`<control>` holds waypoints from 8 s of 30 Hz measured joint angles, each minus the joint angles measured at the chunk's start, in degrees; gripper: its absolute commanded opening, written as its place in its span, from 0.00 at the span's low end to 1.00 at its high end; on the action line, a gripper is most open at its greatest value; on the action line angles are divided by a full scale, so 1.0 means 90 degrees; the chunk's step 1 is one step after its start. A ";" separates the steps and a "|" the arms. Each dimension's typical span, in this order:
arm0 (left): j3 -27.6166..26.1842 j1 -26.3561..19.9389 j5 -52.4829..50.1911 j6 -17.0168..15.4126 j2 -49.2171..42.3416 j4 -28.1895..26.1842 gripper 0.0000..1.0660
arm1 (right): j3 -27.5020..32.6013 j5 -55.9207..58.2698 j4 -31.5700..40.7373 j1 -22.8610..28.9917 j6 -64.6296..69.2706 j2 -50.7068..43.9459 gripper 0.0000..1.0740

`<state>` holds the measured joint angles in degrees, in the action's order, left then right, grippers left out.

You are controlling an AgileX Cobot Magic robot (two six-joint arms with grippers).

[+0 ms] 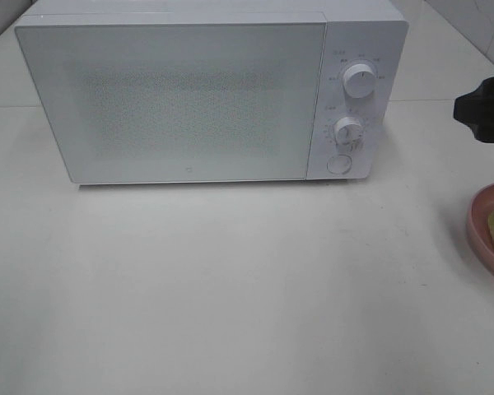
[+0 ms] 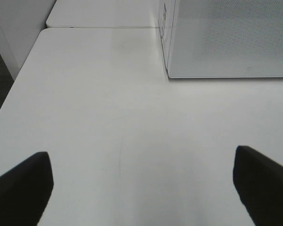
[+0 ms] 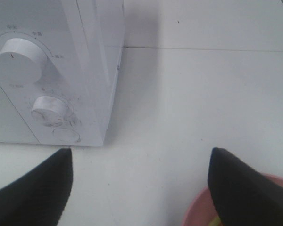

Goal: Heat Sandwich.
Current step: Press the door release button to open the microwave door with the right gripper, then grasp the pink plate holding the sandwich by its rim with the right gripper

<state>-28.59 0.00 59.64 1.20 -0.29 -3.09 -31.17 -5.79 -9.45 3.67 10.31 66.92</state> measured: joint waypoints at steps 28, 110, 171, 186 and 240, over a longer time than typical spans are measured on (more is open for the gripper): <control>0.0000 0.0000 0.0000 0.0000 0.0000 0.0000 0.92 | 0.2012 -0.6576 0.4068 0.2667 -0.2063 0.2317 0.71; 0.0000 0.0000 0.0000 0.0000 0.0000 0.0000 0.92 | 0.1865 -0.6443 0.5812 0.4393 0.8187 0.3489 0.00; 0.0000 0.0000 0.0000 0.0000 0.0000 0.0000 0.92 | -0.1655 -0.4654 0.3941 0.2235 0.8041 0.5895 0.00; 0.0000 0.0000 0.0000 0.0000 0.0000 0.0000 0.92 | -0.1897 -0.5004 0.4043 0.2317 0.8047 0.6283 0.00; 0.0000 0.0000 0.0000 0.0000 0.0000 0.0000 0.92 | -0.0770 -0.4539 0.3037 0.2209 0.7665 0.5227 0.02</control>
<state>-28.59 0.00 59.64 1.20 -0.29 -3.09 -38.10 -46.64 17.88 23.55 79.30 113.96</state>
